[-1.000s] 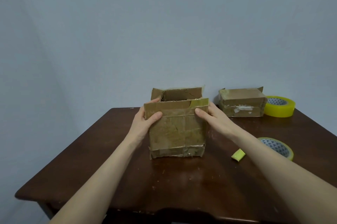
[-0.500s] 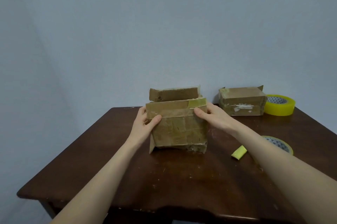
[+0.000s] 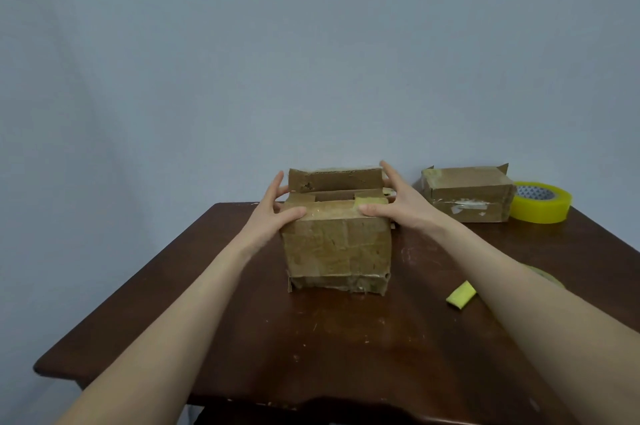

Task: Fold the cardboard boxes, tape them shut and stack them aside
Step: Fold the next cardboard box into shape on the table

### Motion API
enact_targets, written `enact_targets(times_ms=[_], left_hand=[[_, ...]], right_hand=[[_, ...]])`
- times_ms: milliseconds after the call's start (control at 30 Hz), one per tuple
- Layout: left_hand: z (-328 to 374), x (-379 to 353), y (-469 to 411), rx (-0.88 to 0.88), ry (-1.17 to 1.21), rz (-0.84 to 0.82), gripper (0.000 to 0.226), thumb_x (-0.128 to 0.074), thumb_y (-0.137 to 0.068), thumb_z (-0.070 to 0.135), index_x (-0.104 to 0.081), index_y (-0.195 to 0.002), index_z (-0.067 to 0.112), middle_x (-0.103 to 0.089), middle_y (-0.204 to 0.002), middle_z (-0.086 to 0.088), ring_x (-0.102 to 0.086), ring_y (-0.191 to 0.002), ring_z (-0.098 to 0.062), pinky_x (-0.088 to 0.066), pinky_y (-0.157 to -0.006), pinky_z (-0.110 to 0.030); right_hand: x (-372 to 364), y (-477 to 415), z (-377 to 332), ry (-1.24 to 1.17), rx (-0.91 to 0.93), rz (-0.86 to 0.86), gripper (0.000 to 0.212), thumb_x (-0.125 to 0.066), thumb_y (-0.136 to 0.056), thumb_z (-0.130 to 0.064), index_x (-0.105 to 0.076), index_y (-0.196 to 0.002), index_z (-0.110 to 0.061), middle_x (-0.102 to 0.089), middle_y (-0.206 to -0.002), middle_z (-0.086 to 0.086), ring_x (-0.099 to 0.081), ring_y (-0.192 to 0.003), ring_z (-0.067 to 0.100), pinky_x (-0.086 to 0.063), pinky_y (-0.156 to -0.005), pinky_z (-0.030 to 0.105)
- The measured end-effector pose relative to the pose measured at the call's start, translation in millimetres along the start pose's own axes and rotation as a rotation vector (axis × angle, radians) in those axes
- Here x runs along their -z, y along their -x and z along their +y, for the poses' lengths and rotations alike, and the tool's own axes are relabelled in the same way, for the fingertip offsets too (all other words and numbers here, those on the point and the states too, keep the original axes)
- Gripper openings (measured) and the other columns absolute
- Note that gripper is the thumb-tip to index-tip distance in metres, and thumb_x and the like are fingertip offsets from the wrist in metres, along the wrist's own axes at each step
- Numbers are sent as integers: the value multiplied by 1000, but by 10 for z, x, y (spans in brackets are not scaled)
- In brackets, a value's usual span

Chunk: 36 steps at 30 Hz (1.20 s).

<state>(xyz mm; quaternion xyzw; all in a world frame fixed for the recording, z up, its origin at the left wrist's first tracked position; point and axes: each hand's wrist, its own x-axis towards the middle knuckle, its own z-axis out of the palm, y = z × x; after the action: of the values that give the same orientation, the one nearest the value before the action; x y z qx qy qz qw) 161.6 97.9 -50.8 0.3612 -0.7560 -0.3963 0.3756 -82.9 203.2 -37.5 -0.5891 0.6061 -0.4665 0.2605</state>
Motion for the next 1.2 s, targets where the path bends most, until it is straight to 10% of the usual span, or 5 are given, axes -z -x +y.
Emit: enact_targets(times_ms=[133, 267, 467, 767, 1200], left_hand=[[-55, -29, 15, -66, 11, 27, 61, -67, -78, 40, -41, -133, 40, -46, -130, 7, -51, -110, -8, -45, -88, -21], [-73, -26, 24, -107, -63, 13, 23, -62, -90, 32, -62, -113, 34, -47, -133, 5, -45, -119, 0, -36, -108, -31], [-111, -40, 42, 5, -118, -116, 80, -72, -60, 56, -48, -134, 35, -17, -156, 15, -26, -138, -4, -30, -107, -25], [190, -40, 138, 14, -122, -70, 73, -71, -59, 60, -60, -124, 29, -62, -120, 12, -57, -111, -3, -46, -99, -26], [100, -15, 122, 29, -277, -83, 93, -76, -45, 64, -55, -131, 34, -26, -154, 14, -33, -138, -7, -33, -113, -36]], right_hand=[[33, 2, 17, -15, 63, 8, 74, -74, -81, -29, -33, -143, -33, -38, -136, -2, -37, -128, 16, -32, -96, 27], [48, -77, 96, 114, 126, -57, 31, -68, -85, -38, -63, -115, -35, -52, -131, -8, -42, -127, 10, -33, -107, 34], [19, -92, 66, 300, 15, -300, 82, -68, -53, -73, -49, -128, -44, -14, -156, -3, -11, -145, 16, -18, -117, 44], [138, 61, -95, 100, -9, -197, 51, -82, -70, -37, -62, -117, -36, -54, -122, -8, -55, -111, 12, -50, -90, 30], [-164, 123, 129, 257, 97, -35, 64, -82, -65, -48, -54, -122, -46, -31, -143, 2, -31, -134, 22, -32, -112, 43]])
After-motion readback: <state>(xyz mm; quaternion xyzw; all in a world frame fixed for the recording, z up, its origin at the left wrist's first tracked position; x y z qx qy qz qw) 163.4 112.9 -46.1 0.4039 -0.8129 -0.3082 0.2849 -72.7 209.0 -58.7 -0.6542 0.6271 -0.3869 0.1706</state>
